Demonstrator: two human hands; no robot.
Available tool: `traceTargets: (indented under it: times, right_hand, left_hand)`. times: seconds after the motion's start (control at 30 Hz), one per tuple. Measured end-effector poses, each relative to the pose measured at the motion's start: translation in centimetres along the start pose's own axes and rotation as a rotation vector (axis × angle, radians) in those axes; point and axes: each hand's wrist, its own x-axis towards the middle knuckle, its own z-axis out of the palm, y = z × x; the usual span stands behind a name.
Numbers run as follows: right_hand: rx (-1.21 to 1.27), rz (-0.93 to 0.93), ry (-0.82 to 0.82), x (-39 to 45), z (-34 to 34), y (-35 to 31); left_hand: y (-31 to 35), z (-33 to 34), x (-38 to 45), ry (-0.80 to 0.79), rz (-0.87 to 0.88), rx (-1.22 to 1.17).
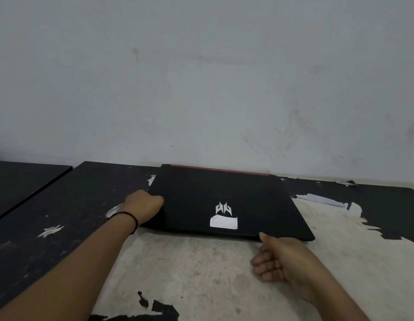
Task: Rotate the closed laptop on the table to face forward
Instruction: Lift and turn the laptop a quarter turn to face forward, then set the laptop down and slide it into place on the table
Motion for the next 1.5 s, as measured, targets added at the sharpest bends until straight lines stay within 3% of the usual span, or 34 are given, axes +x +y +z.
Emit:
traceTargets:
  times: [0.07, 0.2, 0.3, 0.47, 0.83, 1.2, 1.5]
  right_hand:
    - [-0.19, -0.08, 0.114, -0.4, -0.6, -0.5]
    - [-0.514, -0.385, 0.512, 1.0, -3.4, -2.3]
    - [-0.623, -0.369, 0.634, 3.3, -5.5, -3.2]
    - [-0.678, -0.178, 0.564, 6.2, -6.1, -2.4]
    - [-0.725, -0.08, 0.586, 8.2, -5.3, -1.7]
    - [-0.789, -0.099, 0.608, 8.4, -5.1, -2.2]
    - [-0.549, -0.158, 0.504, 8.5, -5.8, -2.1]
  left_hand:
    - [0.4, 0.0, 0.2, -0.01, 0.016, 0.049]
    - [0.5, -0.1, 0.9, -0.029, 0.007, 0.102]
    - [0.3, 0.3, 1.1, -0.027, -0.005, 0.117]
    - [0.2, 0.6, 1.2, 0.041, -0.009, 0.144]
    - [-0.2, 0.7, 1.7, 0.098, -0.033, 0.067]
    - [0.5, 0.5, 1.2, 0.056, -0.083, -0.057]
    - [-0.1, -1.3, 0.6, -0.078, -0.121, -0.268]
